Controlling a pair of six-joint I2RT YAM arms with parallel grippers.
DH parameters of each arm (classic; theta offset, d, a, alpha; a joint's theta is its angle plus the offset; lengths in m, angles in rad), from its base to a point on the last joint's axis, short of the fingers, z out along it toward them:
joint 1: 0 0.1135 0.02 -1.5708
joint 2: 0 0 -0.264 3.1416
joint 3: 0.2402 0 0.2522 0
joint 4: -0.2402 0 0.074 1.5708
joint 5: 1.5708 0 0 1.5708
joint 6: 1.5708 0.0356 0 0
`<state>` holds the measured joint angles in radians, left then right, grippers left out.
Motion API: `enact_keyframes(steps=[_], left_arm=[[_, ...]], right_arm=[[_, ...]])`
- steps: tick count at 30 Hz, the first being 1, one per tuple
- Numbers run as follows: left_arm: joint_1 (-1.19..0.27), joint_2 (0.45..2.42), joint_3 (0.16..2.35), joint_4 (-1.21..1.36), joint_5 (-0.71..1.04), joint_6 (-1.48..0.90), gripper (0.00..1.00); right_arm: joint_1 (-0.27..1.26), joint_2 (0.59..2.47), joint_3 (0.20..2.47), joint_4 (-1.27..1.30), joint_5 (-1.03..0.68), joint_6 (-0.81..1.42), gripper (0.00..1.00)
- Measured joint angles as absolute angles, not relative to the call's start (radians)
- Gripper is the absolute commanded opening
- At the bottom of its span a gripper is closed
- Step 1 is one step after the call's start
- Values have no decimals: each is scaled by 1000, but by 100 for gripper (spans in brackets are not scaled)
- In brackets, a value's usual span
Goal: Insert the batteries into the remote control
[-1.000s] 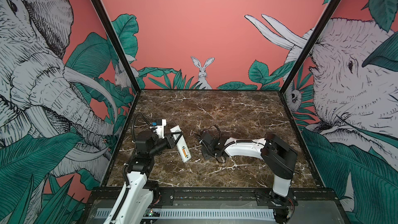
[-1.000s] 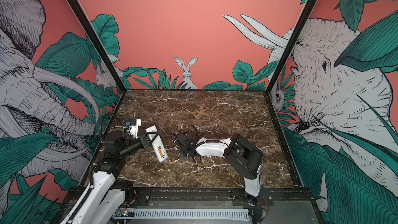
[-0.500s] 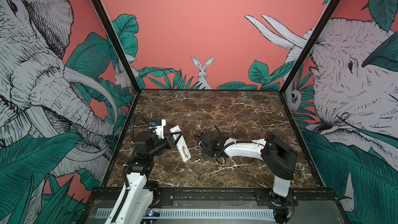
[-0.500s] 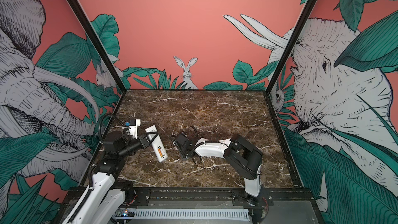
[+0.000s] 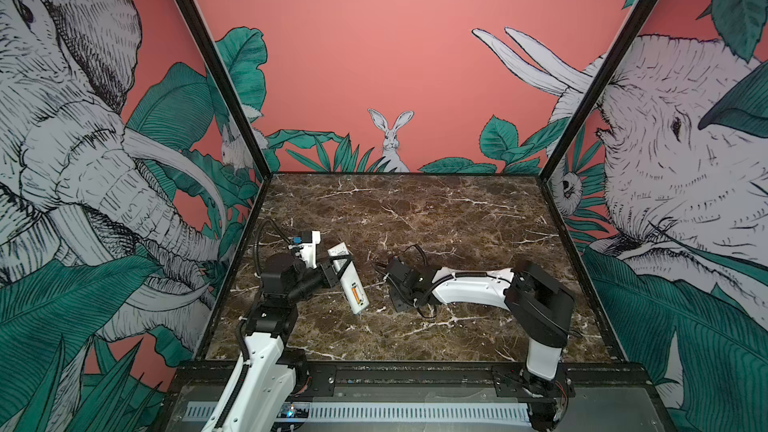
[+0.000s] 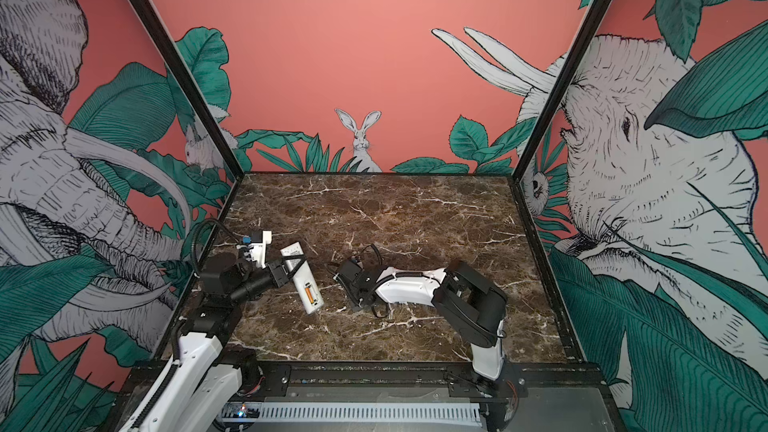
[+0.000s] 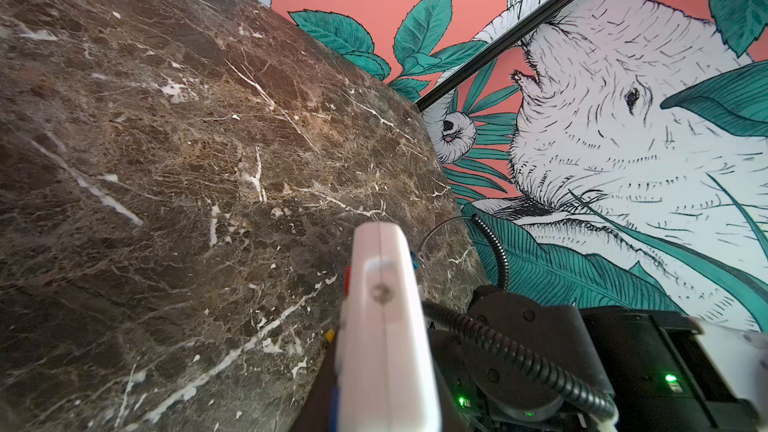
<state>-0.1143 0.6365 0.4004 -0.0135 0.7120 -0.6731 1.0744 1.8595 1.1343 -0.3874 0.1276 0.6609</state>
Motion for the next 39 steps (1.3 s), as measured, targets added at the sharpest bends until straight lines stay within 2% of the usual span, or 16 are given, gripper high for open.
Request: enact_keyframes(steps=[15,22,27,32,39], left_arm=[[-114,635,384,-7,709,-677,0],[-114,629,376,-1,706,-682,0],[-114,632,376,2,706,-685,0],[-114,651,376,22,707,-692,0],[-114,658,374,57,722,-719,0]], right_arm=[[1075,1845,1115,-398,138,678,14],[1083,1845,1116,-401,140,674,0],[1085,1826,1092,-379,134,651,0],[1098,1720,1009,-355,114,610,0],[1132,1576,1079,-412,115,553,0]])
